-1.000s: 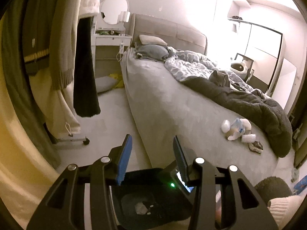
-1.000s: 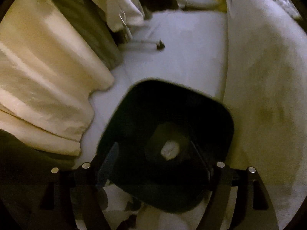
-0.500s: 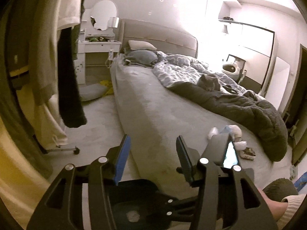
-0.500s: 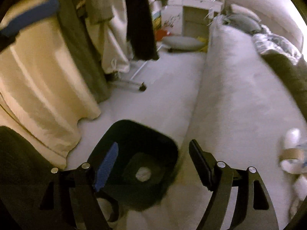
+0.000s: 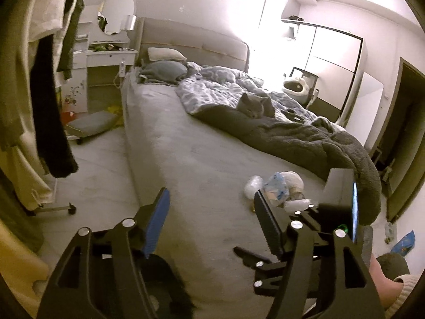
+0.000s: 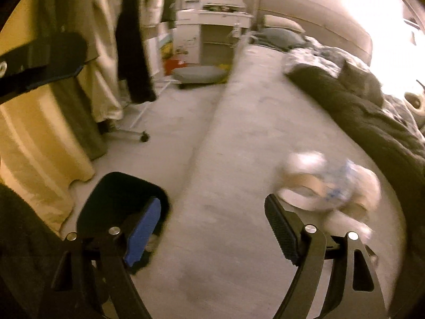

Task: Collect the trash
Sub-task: 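Move both tools back toward the trash pile on the bed, then grasp the cardboard tape roll with the left tool while the right tool grasps the black tissue pack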

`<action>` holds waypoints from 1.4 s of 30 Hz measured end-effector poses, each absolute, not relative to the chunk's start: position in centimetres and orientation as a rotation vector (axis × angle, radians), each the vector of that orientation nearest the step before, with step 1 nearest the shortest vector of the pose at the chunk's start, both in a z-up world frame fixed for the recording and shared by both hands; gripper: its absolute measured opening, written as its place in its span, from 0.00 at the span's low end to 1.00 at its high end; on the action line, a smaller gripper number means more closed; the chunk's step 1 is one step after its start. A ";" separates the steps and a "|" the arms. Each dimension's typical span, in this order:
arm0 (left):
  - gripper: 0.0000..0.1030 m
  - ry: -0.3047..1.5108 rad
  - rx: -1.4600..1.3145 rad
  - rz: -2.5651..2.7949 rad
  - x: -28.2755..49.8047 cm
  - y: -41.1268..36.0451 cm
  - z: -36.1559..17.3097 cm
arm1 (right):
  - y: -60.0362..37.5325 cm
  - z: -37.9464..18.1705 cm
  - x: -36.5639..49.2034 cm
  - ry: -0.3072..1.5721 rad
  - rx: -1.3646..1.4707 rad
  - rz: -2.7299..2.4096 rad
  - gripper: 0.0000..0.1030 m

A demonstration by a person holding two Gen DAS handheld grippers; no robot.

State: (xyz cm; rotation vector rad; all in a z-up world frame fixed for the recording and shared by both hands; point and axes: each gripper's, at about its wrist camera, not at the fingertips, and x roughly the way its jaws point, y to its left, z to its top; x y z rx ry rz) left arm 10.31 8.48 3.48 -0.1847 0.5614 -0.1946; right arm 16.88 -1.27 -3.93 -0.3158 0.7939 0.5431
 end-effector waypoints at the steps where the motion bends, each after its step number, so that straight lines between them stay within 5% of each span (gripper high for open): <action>1: 0.69 0.568 -0.192 -0.203 10.7 8.0 3.3 | -2.4 -3.9 17.1 0.789 -0.300 0.507 0.80; 23: 0.73 0.718 -0.312 -0.240 18.1 0.1 -1.5 | -15.7 -4.7 17.5 0.758 -0.104 0.054 0.94; 42: 0.72 0.825 -0.564 -0.256 22.0 -2.3 -6.9 | -19.0 -6.8 17.6 0.825 0.018 0.041 0.95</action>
